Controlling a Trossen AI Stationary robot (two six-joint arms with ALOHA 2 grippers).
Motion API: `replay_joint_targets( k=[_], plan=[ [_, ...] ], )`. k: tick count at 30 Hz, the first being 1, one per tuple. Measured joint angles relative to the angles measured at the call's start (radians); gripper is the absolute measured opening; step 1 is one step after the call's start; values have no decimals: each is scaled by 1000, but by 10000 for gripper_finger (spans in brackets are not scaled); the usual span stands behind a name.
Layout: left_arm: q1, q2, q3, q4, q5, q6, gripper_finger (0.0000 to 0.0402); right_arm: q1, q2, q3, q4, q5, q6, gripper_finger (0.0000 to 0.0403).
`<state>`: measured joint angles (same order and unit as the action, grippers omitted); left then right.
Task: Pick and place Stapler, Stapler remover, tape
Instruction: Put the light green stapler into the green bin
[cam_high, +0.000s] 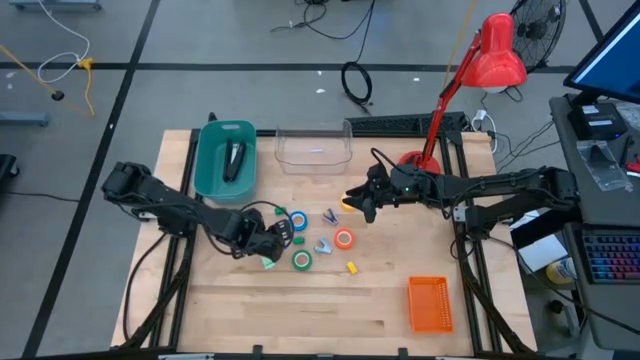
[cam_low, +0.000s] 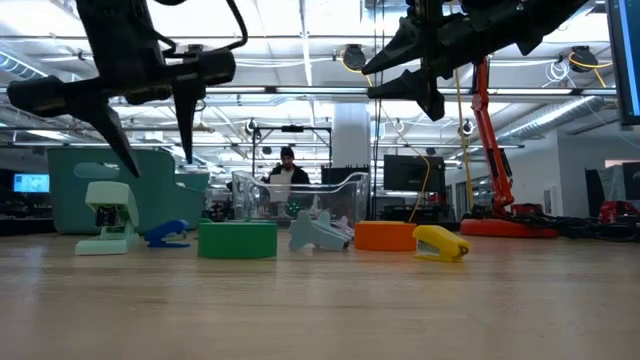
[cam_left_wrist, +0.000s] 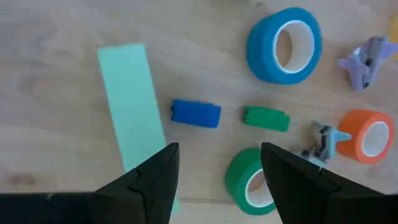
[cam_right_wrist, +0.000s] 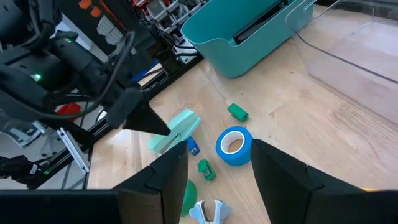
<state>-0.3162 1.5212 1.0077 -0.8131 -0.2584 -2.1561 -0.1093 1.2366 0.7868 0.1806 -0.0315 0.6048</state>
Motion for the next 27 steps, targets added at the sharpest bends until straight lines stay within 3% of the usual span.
replay_joint_targets(
  k=[16, 27],
  plan=[
    [-21, -18, 0, -135, 88, -141, 227, 0, 0, 0, -15, 0, -15, 166],
    [-10, -7, 0, -166, 102, -150, 228, 0, 0, 0, -17, 0, -15, 166]
  ],
)
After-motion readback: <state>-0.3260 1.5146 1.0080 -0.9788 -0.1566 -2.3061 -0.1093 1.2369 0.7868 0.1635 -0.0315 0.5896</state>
